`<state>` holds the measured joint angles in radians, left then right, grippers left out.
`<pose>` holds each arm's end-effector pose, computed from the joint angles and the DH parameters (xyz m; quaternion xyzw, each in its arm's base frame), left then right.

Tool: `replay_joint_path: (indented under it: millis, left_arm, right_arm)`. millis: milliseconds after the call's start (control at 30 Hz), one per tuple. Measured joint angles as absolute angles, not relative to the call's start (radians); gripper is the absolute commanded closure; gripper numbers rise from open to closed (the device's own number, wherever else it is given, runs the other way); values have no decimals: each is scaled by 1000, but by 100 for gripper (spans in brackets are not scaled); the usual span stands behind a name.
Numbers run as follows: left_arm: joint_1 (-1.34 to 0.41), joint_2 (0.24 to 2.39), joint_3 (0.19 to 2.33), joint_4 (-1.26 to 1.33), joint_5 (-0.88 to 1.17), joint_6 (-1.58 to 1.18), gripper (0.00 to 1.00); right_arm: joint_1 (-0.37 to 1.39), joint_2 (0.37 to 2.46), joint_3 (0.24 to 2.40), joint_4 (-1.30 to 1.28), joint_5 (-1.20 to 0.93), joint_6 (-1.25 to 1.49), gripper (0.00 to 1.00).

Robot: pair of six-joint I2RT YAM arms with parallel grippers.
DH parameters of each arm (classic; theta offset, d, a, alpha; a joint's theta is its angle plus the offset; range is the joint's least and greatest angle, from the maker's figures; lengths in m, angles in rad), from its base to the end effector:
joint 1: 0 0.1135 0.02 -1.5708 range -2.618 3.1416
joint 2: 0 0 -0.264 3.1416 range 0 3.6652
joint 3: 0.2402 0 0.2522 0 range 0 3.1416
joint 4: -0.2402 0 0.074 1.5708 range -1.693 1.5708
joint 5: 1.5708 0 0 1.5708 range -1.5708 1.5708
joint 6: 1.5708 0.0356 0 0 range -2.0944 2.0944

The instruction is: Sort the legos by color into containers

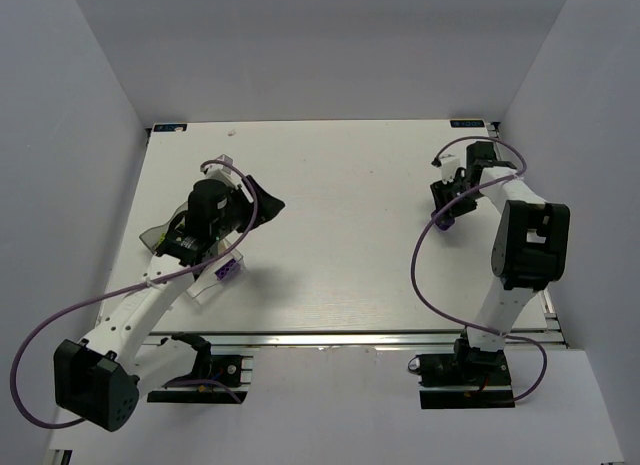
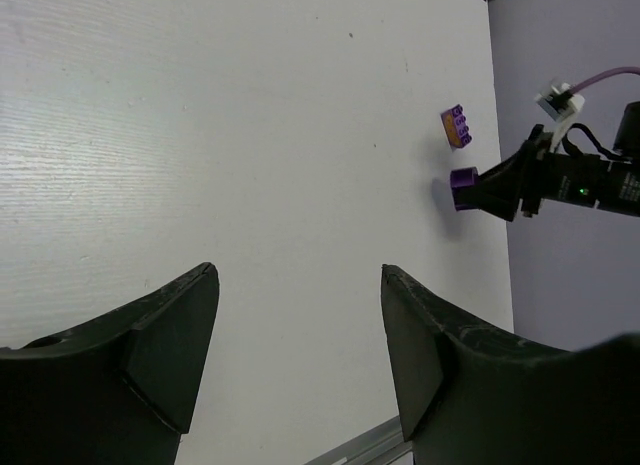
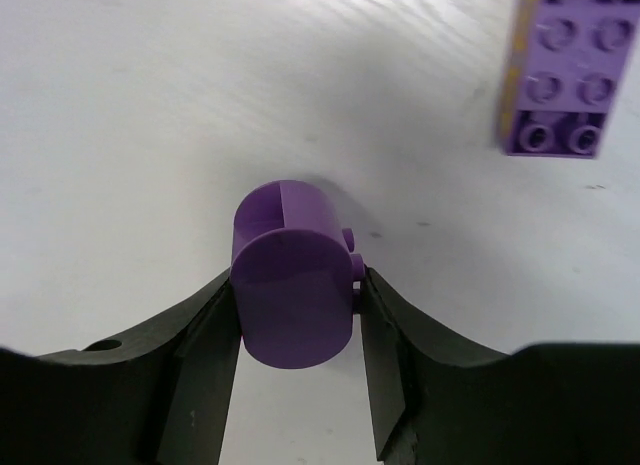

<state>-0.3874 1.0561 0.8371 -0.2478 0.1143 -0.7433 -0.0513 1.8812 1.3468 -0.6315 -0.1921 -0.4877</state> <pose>0.2205 -0.0944 0.2994 -0.1210 0.8420 -0.3215 0.4160 0.3848 -0.0130 0.1916 -0.2299 0.9478 0.0373 0.2179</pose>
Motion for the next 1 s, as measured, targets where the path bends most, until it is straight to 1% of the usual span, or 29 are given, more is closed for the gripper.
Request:
replay_joint_path:
  millis: [100, 233, 400, 500, 600, 700, 1000]
  left_arm:
    - [-387, 1046, 852, -262, 94, -727, 25]
    - [-387, 1028, 862, -271, 73, -711, 25]
    - [-387, 998, 866, -286, 48, -702, 24]
    - [-387, 983, 870, -294, 37, -698, 24]
    - [-387, 969, 884, -300, 17, -696, 24]
    - [-387, 941, 897, -303, -4, -695, 24]
    - [-387, 785, 955, -306, -86, -687, 23]
  right_arm:
    - [-43, 1817, 1334, -668, -315, -532, 100]
    - [14, 1725, 1312, -696, -488, -595, 100]
    - [205, 1663, 1293, -699, -649, -632, 100]
    - [358, 1664, 1294, -673, -698, -609, 100]
    - [477, 1694, 1330, -662, -730, -567, 100]
    - [583, 1766, 1425, -651, -754, -525, 100]
    - [784, 2012, 1740, -528, -840, -315, 100]
